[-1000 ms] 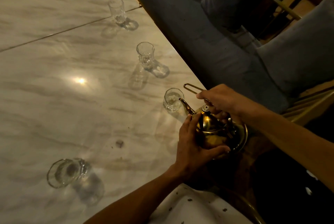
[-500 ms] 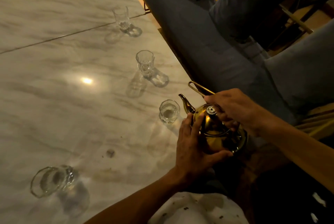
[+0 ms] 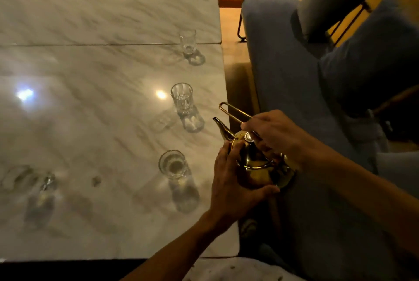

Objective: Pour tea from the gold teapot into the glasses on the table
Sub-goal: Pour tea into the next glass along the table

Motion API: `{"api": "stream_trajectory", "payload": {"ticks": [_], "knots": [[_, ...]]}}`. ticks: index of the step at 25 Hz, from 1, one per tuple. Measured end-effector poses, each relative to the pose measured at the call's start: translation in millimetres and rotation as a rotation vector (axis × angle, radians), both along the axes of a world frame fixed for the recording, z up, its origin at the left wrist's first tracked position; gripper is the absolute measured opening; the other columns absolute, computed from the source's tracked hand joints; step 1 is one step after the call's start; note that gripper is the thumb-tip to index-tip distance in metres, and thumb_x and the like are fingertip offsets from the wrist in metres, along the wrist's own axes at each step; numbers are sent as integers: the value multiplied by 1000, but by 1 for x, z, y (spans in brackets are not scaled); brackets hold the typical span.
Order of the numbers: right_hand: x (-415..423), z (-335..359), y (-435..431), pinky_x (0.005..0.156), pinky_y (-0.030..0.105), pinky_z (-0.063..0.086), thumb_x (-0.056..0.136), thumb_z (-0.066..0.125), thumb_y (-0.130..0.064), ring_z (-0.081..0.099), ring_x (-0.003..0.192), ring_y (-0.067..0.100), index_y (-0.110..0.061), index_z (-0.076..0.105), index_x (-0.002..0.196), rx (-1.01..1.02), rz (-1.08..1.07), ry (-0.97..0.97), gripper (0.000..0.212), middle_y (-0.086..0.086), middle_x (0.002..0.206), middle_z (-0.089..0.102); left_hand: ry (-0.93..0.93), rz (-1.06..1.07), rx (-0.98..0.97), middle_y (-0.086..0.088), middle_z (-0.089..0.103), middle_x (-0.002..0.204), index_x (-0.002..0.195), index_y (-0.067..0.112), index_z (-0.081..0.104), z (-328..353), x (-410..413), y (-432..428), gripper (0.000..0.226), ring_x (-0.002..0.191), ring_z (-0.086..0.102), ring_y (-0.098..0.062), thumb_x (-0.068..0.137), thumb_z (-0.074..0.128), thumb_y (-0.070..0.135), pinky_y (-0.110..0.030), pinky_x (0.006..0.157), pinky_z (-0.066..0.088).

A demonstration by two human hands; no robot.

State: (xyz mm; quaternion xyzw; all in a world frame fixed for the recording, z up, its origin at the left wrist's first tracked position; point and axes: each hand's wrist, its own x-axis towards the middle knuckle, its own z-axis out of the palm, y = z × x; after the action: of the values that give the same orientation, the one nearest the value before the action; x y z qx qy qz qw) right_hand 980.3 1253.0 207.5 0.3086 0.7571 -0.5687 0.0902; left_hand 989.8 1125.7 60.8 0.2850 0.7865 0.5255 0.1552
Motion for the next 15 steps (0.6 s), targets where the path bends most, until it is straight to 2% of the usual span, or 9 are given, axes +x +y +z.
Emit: {"api": "stream_trajectory", "payload": {"ticks": [3, 6, 8, 10, 12, 15], "knots": [[-12, 17, 25, 33, 16, 30, 90, 52, -24, 35, 30, 2, -18, 49, 51, 12, 130, 14, 40, -13, 32, 41, 1, 117, 0, 2, 23, 161, 146, 53, 10, 12, 3, 31, 109, 147, 23, -12, 59, 73, 74, -15, 109, 27], [-29, 26, 41, 31, 15, 30, 90, 54, -21, 35, 30, 3, -15, 51, 55, -15, 226, 2, 36, -11, 35, 41, 8, 177, 39, 14, 22, 156, 141, 61, 9, 20, -6, 46, 105, 142, 21, 0, 58, 71, 75, -4, 103, 23], [-44, 28, 46, 31, 16, 30, 89, 55, -21, 36, 32, 4, -12, 53, 60, -10, 262, -17, 30, -8, 40, 42, 9, 188, 59, 9, 28, 156, 142, 57, 16, 21, -19, 51, 103, 141, 28, -4, 58, 74, 72, -11, 104, 31], [-61, 27, 46, 33, 18, 29, 89, 55, -21, 35, 34, 6, -10, 55, 65, -9, 298, -40, 26, -3, 48, 41, 4, 208, 74, 1, 34, 154, 144, 45, 24, 21, -34, 51, 105, 139, 36, -15, 58, 79, 64, -31, 106, 43], [-82, 27, 42, 36, 20, 29, 89, 54, -21, 36, 39, 9, -10, 55, 67, 0, 338, -59, 25, 0, 53, 42, 1, 234, 92, -2, 39, 150, 145, 35, 28, 21, -50, 50, 106, 134, 42, -20, 57, 82, 60, -45, 103, 48], [-111, 30, 37, 41, 24, 30, 89, 57, -20, 37, 43, 13, -5, 59, 76, 49, 360, -74, 20, 5, 58, 46, -28, 281, 130, 4, 43, 145, 143, 41, 29, 19, -69, 51, 103, 128, 47, -14, 56, 80, 63, -40, 101, 50]]}}
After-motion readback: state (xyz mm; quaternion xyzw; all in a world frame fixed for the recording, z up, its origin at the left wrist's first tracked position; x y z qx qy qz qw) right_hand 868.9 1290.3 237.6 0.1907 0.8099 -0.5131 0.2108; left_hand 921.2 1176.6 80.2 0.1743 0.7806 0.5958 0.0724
